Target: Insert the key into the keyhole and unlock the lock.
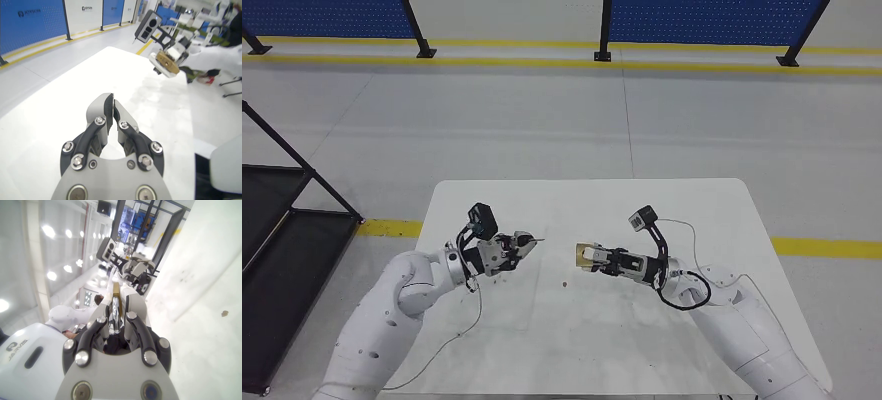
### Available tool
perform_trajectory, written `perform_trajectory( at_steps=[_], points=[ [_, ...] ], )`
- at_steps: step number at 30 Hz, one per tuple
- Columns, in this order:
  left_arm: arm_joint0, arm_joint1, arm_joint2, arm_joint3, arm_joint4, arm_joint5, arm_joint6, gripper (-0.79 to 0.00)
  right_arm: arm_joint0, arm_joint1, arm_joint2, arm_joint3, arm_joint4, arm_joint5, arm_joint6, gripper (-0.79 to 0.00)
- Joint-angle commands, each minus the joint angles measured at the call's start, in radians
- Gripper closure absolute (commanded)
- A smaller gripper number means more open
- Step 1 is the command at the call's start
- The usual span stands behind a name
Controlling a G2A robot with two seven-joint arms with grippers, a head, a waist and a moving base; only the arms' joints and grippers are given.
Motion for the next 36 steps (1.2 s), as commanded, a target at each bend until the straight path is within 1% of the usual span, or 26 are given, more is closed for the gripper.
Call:
perform_trajectory(
  at_steps=[1,2,3,5,6,7,20,21,22,23,26,27,29,30,32,34,35,36],
  points=[
    [0.009,0.001,0.012,-0.016,0.289,0.04,0.165,0.0,0.0,0.0,0.0,0.0,0.0,0.0,0.0,0.0],
    [0.015,0.002,0.024,-0.014,0.388,0.065,0.233,0.0,0.0,0.0,0.0,0.0,0.0,0.0,0.0,0.0],
    [0.018,0.004,0.038,-0.005,0.489,0.1,0.329,0.0,0.0,0.0,0.0,0.0,0.0,0.0,0.0,0.0],
    [0.016,0.006,0.055,0.018,0.591,0.136,0.428,0.0,0.0,0.0,0.0,0.0,0.0,0.0,0.0,0.0],
    [0.01,0.007,0.065,0.038,0.641,0.164,0.501,0.0,0.0,0.0,0.0,0.0,0.0,0.0,0.0,0.0],
    [0.005,0.008,0.071,0.055,0.663,0.181,0.542,0.0,0.0,0.0,0.0,0.0,0.0,0.0,0.0,0.0],
    [0.005,0.008,0.071,0.055,0.663,0.181,0.542,0.0,0.0,0.0,0.0,0.0,0.0,0.0,0.0,0.0],
    [0.003,0.007,0.072,0.047,0.665,0.192,0.545,0.0,0.0,0.0,0.0,0.0,0.0,0.0,0.0,0.0],
    [0.0,0.009,0.075,0.032,0.705,0.212,0.543,0.0,0.0,0.0,0.0,0.0,0.0,0.0,0.0,0.0],
    [-0.01,0.013,0.075,0.0,0.807,0.277,0.554,0.0,0.0,0.0,0.0,0.0,0.0,0.0,0.0,0.0],
    [0.003,0.02,0.09,-0.007,1.034,0.472,0.633,0.0,0.0,0.0,0.0,0.0,0.0,0.0,0.0,0.0],
    [0.0,0.025,0.097,0.001,1.147,0.536,0.673,0.0,0.0,0.0,0.0,0.0,0.0,0.0,0.0,0.0],
    [-0.008,0.034,0.111,0.011,1.294,0.608,0.753,0.0,0.0,0.0,0.0,0.0,0.0,0.0,0.0,0.0],
    [-0.014,0.038,0.111,0.029,1.353,0.652,0.788,0.0,0.0,0.0,0.0,0.0,0.0,0.0,0.0,0.0],
    [-0.029,0.041,0.112,0.054,1.419,0.761,0.851,0.0,0.0,0.0,0.0,0.0,0.0,0.0,0.0,0.0],
    [-0.051,0.047,0.118,0.076,1.539,0.872,0.907,0.0,0.0,0.0,0.0,0.0,0.0,0.0,0.0,0.0],
    [-0.055,0.048,0.121,0.084,1.559,0.894,0.923,0.0,0.0,0.0,0.0,0.0,0.0,0.0,0.0,0.0],
    [-0.065,0.049,0.12,0.088,1.593,0.936,0.938,0.0,0.0,0.0,0.0,0.0,0.0,0.0,0.0,0.0]
  ],
)
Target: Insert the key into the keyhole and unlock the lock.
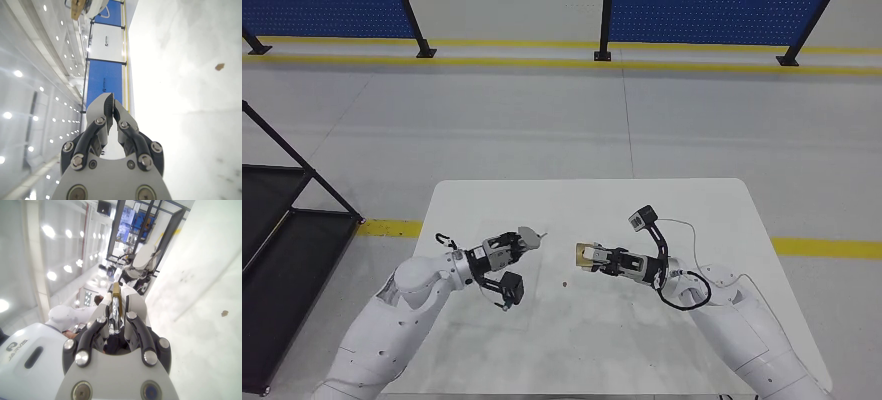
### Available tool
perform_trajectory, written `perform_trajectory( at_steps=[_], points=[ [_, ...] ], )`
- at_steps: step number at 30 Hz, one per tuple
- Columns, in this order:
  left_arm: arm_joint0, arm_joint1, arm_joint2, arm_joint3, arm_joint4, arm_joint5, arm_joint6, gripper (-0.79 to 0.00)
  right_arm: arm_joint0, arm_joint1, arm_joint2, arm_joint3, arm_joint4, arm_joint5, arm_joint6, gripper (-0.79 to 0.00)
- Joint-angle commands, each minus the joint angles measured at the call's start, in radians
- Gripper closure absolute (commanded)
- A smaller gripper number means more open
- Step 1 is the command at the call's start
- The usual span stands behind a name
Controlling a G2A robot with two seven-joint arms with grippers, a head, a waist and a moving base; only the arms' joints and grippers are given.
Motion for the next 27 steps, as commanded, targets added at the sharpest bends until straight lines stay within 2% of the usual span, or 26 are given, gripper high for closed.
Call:
perform_trajectory(
  at_steps=[1,3,6,10,23,27],
  points=[
    [-0.015,0.004,0.001,0.013,0.092,0.098,0.029,0.0,0.0,0.0,0.0,0.0,0.0,0.0,0.0,0.0],
    [-0.025,0.005,0.005,0.021,0.143,0.157,0.044,0.0,0.0,0.0,0.0,0.0,0.0,0.0,0.0,0.0],
    [-0.045,0.008,0.003,0.032,0.191,0.191,0.048,0.0,0.0,0.0,0.0,0.0,0.0,0.0,0.0,0.0],
    [-0.07,0.007,0.006,0.051,0.165,0.164,0.047,0.0,0.0,0.0,0.0,0.0,0.0,0.0,0.0,0.0],
    [-0.07,0.006,0.007,0.046,0.16,0.166,0.048,0.0,0.0,0.0,0.0,0.0,0.0,0.0,0.0,0.0],
    [-0.099,0.018,-0.011,0.016,0.278,0.213,0.101,0.0,0.0,0.0,0.0,0.0,0.0,0.0,0.0,0.0]
  ],
)
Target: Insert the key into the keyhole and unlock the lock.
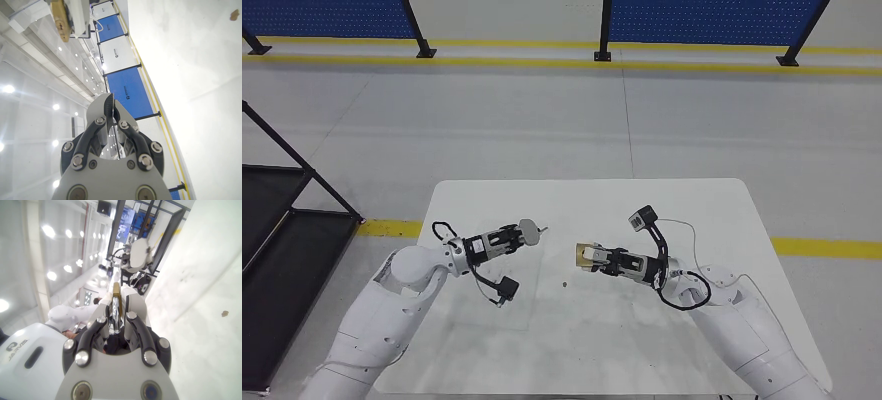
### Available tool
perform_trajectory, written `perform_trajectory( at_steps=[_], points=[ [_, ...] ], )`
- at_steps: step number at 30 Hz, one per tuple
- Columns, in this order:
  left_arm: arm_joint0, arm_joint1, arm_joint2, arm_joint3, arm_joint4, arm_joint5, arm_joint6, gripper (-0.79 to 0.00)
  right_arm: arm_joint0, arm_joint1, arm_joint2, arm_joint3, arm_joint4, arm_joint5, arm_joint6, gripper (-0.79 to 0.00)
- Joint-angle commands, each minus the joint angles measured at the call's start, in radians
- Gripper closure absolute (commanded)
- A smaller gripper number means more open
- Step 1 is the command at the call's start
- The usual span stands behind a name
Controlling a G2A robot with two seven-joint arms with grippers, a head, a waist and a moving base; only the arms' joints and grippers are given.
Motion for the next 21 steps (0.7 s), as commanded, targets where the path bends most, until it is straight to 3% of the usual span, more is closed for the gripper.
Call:
perform_trajectory(
  at_steps=[1,9,17,21],
  points=[
    [-0.016,0.007,-0.007,-0.015,0.09,0.016,0.044,0.0,0.0,0.0,0.0,0.0,0.0,0.0,0.0,0.0],
    [-0.134,0.026,0.018,-0.001,0.196,0.107,0.341,0.0,0.0,0.0,0.0,0.0,0.0,0.0,0.0,0.0],
    [-0.266,0.026,0.084,0.087,0.085,0.173,0.564,0.0,0.0,0.0,0.0,0.0,0.0,0.0,0.0,0.0],
    [-0.326,0.026,0.124,0.125,0.008,0.143,0.594,0.0,0.0,0.0,0.0,0.0,0.0,0.0,0.0,0.0]
  ],
)
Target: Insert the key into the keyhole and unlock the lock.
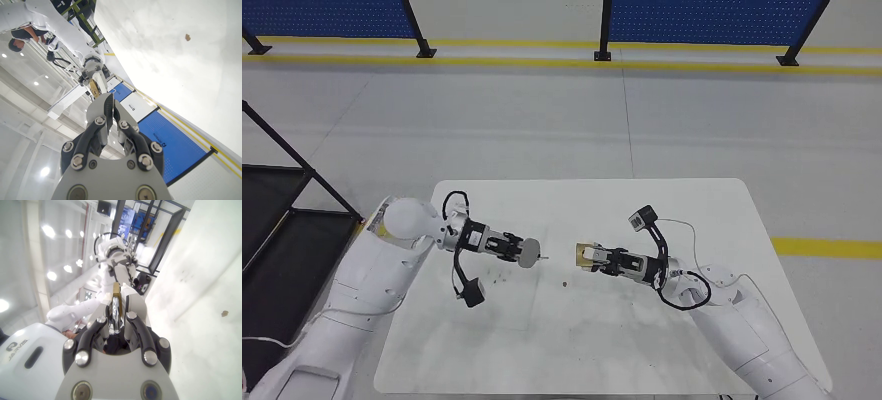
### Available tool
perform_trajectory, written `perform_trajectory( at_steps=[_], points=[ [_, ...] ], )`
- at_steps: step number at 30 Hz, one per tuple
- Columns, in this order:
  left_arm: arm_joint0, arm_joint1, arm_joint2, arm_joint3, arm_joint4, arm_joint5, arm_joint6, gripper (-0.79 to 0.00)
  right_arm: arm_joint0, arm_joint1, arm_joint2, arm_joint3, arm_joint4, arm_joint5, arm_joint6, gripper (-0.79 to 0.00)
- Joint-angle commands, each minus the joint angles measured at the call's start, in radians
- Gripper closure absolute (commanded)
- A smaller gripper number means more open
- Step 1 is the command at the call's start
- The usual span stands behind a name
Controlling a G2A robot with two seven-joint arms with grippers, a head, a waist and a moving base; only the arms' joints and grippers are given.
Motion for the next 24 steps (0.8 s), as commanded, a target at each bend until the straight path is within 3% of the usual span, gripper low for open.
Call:
perform_trajectory(
  at_steps=[1,4,24],
  points=[
    [-0.027,0.001,0.018,0.026,-0.042,-0.012,0.01,0.0,0.0,0.0,0.0,0.0,0.0,0.0,0.0,0.0],
    [-0.057,0.0,0.052,0.054,-0.123,-0.027,0.025,0.0,0.0,0.0,0.0,0.0,0.0,0.0,0.0,0.0],
    [-0.057,0.0,0.052,0.054,-0.123,-0.027,0.025,0.0,0.0,0.0,0.0,0.0,0.0,0.0,0.0,0.0]
  ],
)
